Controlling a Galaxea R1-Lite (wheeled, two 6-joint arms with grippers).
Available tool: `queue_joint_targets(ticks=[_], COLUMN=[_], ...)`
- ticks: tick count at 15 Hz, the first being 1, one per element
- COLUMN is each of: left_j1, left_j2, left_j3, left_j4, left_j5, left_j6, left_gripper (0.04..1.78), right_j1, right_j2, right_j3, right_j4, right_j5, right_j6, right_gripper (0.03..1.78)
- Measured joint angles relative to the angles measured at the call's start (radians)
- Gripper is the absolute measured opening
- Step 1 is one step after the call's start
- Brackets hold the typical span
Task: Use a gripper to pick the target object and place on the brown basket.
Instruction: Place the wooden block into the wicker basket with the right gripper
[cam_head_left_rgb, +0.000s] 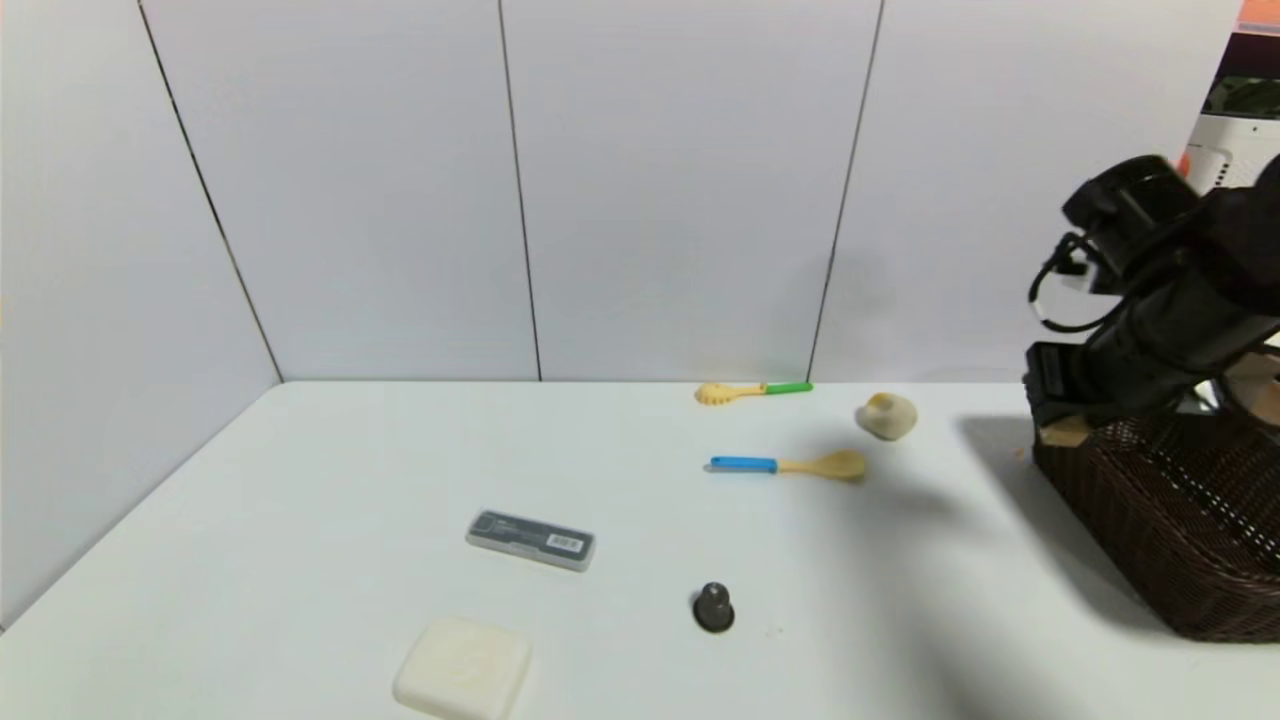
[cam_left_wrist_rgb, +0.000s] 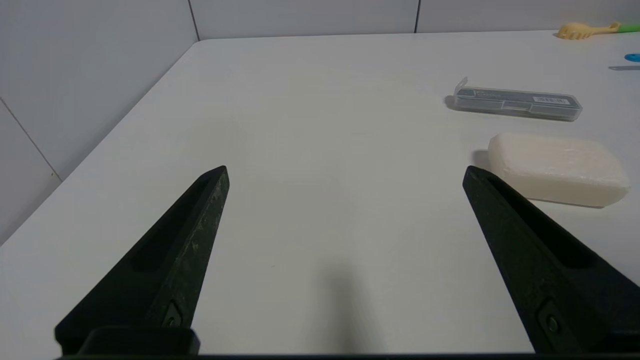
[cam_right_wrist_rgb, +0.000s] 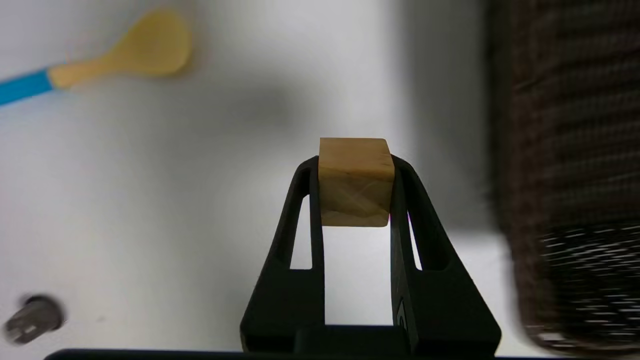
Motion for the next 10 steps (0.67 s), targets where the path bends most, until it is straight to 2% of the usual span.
queue_joint_targets(ticks=[3,6,8,9,10], left_j1=[0.0,0.0,0.0,0.0,0.0], left_j2=[0.0,0.0,0.0,0.0,0.0], left_j3=[0.0,0.0,0.0,0.0,0.0], left_j4=[0.0,0.0,0.0,0.0,0.0], left_j5=[0.0,0.0,0.0,0.0,0.0], left_j6=[0.0,0.0,0.0,0.0,0.0], left_gripper=[1.69,1.69,1.69,1.69,1.69], right_j1=[-0.14,-0.261,-0.304,-0.318,-0.328], right_j2=[-0.041,-0.051,-0.041,-0.034,-0.027], right_j3=[-0.029,-0.032,-0.027,-0.026,-0.024], right_j4=[-0.005,-0.006,-0.006,-0.006,-0.006], right_j5=[-0.017,-0.019,-0.019,-0.018,-0.019], right_j6=[-0.105,-0.124,-0.125,-0.126,-0.127], right_gripper=[0.37,0.37,0.37,0.45,0.59])
